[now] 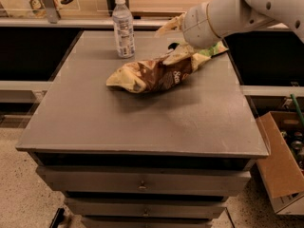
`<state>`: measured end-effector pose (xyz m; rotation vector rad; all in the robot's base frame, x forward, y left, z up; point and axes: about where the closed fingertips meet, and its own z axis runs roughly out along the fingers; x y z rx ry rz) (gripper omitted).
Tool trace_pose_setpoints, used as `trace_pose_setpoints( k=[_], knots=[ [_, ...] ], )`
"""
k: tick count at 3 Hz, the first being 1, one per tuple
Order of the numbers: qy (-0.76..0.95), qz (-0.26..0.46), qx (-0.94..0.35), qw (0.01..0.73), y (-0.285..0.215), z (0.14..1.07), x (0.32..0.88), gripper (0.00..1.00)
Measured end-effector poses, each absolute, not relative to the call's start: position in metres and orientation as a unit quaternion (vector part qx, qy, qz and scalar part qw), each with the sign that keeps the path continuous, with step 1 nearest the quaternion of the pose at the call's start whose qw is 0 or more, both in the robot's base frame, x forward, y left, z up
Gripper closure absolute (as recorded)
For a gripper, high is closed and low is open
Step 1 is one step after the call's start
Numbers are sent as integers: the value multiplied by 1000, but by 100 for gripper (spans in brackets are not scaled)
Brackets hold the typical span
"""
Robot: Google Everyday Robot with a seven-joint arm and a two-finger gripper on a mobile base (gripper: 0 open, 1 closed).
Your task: Move brown chip bag near green rice chip bag
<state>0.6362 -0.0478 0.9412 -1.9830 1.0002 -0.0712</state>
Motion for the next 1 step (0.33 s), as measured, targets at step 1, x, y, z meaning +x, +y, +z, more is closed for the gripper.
trace_pose_setpoints(
  k=[1],
  knots=[
    [402,-27,-801,443,-46,940,636,0]
  ],
)
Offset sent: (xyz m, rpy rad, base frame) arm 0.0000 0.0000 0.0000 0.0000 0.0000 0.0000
